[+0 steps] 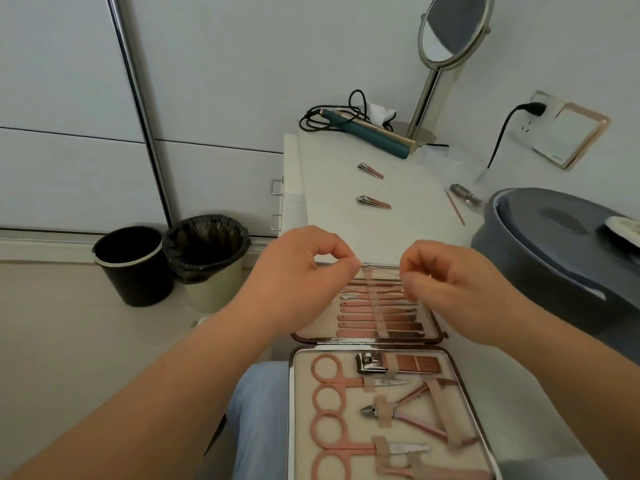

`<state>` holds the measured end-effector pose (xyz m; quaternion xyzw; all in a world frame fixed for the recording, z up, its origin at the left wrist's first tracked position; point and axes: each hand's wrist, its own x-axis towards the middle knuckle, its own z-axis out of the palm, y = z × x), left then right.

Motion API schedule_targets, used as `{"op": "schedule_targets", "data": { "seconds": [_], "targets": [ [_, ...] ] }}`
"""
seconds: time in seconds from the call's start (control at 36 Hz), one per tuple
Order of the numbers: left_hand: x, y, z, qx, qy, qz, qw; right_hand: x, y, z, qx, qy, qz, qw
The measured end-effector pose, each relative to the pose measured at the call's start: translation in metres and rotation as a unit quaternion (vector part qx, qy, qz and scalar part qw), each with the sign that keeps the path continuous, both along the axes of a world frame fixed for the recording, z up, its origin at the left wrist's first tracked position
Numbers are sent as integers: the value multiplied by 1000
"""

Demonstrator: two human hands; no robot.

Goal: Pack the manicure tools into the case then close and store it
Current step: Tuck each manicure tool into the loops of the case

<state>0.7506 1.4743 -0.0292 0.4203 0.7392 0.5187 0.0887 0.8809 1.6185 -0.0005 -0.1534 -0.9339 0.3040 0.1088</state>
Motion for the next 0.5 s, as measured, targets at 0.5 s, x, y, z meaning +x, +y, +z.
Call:
{"op": "schedule_targets", "data": {
  "seconds": [0.5],
  "targets": [
    [1, 16, -18, -138, 222, -9, 965, 6, 28, -26, 217, -22, -98, 971]
  ]
}}
